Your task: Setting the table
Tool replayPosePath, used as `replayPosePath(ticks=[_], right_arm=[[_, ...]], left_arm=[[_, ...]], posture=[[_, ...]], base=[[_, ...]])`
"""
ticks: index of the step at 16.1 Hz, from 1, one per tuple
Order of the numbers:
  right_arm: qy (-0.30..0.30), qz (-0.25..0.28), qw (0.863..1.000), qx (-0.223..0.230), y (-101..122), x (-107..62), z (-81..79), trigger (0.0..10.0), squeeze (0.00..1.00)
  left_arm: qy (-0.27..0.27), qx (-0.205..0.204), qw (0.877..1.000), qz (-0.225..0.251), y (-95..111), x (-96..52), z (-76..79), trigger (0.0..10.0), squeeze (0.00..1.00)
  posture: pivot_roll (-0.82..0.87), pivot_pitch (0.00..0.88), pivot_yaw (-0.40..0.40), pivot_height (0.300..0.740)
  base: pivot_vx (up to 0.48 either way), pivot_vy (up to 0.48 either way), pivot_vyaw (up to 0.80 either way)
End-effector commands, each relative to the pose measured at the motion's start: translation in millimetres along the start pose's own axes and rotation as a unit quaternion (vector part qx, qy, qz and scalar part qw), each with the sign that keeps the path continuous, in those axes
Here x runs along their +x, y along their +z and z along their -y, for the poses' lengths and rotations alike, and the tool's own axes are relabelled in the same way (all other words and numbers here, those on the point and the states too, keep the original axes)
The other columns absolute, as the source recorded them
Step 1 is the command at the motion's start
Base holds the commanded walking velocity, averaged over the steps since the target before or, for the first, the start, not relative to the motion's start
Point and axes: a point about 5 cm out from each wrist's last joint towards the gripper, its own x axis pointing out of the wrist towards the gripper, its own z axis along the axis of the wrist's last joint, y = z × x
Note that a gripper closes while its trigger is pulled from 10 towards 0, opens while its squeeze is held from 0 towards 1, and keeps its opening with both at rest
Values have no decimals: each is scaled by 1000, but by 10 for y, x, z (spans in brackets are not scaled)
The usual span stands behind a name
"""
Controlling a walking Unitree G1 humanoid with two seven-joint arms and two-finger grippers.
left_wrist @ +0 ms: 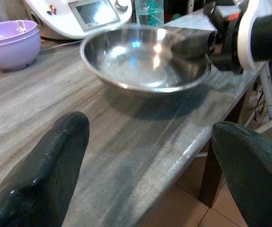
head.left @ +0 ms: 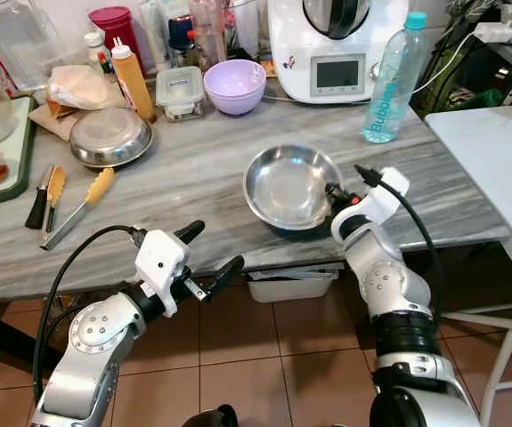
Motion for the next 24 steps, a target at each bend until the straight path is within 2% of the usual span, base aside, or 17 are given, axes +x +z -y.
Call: replayPosePath(ticks=[1, 3, 4, 8, 9, 21, 24], right_arm=[[3, -9, 1000, 4, 19, 39, -83, 10000, 0], [-12, -32, 999, -14, -3, 70, -72, 10000, 263], [-18, -37, 999, -18, -11, 79, -62, 10000, 992], [-25, -44, 999, -18, -41, 92, -6, 10000, 1000], [-28, -32, 998, -34, -13, 92, -2, 10000, 1000], [-1, -24, 1000, -19, 8, 209, -98, 10000, 1000], [12, -37, 999, 4, -36, 246, -166, 10000, 1000]], left_arm=[[-7, 14, 1000, 5, 63, 12, 13, 10000, 0], [-10, 13, 1000, 7, 64, 28, 36, 10000, 0], [-12, 14, 1000, 7, 64, 32, 42, 10000, 0], [-15, 16, 1000, 9, 75, 63, 43, 10000, 0], [-15, 17, 1000, 9, 74, 64, 43, 10000, 0], [-9, 17, 1000, 7, 55, 93, 53, 10000, 0], [-6, 17, 1000, 5, 44, 89, 56, 10000, 0]], posture=[[-4, 118, 83, 740], [-6, 115, 79, 740], [-6, 115, 79, 740], [-8, 113, 82, 740], [-9, 114, 82, 740], [0, 113, 77, 740], [3, 113, 71, 740]], base=[[0, 0, 0], [0, 0, 0], [0, 0, 0], [0, 0, 0], [0, 0, 0], [0, 0, 0], [0, 0, 0]])
